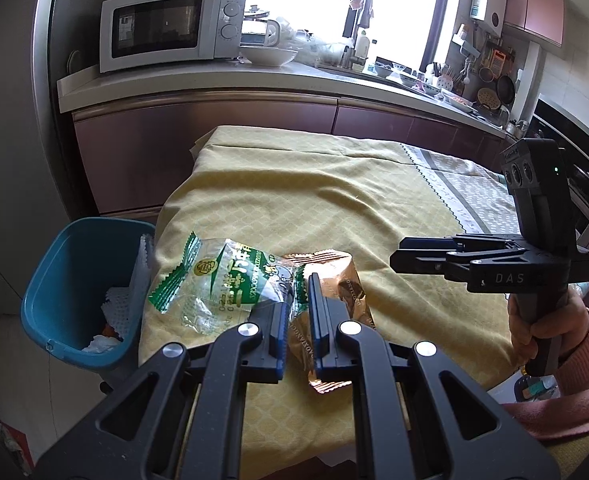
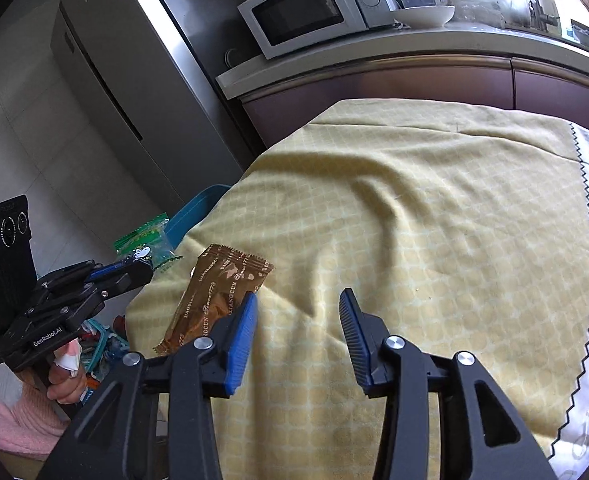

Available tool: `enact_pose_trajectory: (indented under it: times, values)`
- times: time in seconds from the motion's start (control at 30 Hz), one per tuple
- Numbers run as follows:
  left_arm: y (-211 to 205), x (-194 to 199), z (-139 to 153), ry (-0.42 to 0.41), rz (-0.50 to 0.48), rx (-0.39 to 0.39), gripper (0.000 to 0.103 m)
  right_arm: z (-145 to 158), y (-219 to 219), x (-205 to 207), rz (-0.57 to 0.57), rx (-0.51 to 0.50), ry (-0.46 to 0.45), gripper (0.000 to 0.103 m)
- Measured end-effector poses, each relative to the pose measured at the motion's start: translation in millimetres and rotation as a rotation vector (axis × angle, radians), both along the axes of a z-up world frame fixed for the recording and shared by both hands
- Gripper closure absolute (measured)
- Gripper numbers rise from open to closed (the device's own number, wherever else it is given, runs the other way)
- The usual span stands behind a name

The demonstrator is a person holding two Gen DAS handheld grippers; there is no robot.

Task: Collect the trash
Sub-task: 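Lift the brown foil packet with the right tool and regrip it, then carry the green wrapper and brown packet over the teal bin with both tools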

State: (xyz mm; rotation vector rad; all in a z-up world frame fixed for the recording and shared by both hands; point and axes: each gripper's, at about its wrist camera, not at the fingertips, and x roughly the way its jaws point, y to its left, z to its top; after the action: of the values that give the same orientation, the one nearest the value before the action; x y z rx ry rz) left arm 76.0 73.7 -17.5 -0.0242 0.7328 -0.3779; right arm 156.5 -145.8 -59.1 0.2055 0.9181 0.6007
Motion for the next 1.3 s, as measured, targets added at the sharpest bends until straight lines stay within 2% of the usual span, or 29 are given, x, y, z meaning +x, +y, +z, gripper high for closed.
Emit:
enact_pose_trajectory:
  times: [0.1,0.17,0.27,0.33,0.4,0.47,0.6,0.63,0.8,1.3]
  values:
    - [3.2,-0.2,-1.7,0.0,0.007,0.001,0.093,-1.9,14.1,-3.4,0.042,0.014,0.006,0.062]
    - [6.1,0.5,-1.9,0.001,0.015,-0.001,0.093,-4.8,25.8,-2.8,0.072,0.027,0.025,0.055]
    - [11.6,-0.2,-3.5,0.006,0.029,-0.005,0.093,-12.6,43.6,-1.5,0.099,0.016,0.05,0.053]
    - [14.6,-1.3,-4.9,0.01,0.035,-0.006,0.093,-12.1,50.2,-2.1,0.102,0.018,0.038,0.047]
    - [16.7,-1.7,-6.9,0.014,0.04,-0.005,0.093,-11.9,54.2,-1.5,0.105,0.018,0.038,0.048]
    - [18.8,-2.4,-8.5,0.017,0.042,-0.004,0.093,-13.3,57.0,-1.4,0.108,0.007,0.039,0.065]
    - [22.7,-2.9,-10.3,0.019,0.047,-0.008,0.093,-12.4,52.7,-1.7,0.1,0.007,0.038,0.082]
    - [23.4,-2.9,-10.3,0.018,0.049,-0.009,0.093,-12.1,52.1,-2.0,0.104,0.012,0.038,0.098]
    - [27.0,-4.6,-9.9,0.012,0.051,-0.007,0.093,-4.9,47.4,-1.0,0.108,0.052,0.028,0.099]
    - [43.7,-10.5,3.5,-0.027,0.085,0.021,0.093,28.2,60.5,7.3,0.13,0.075,-0.054,0.1]
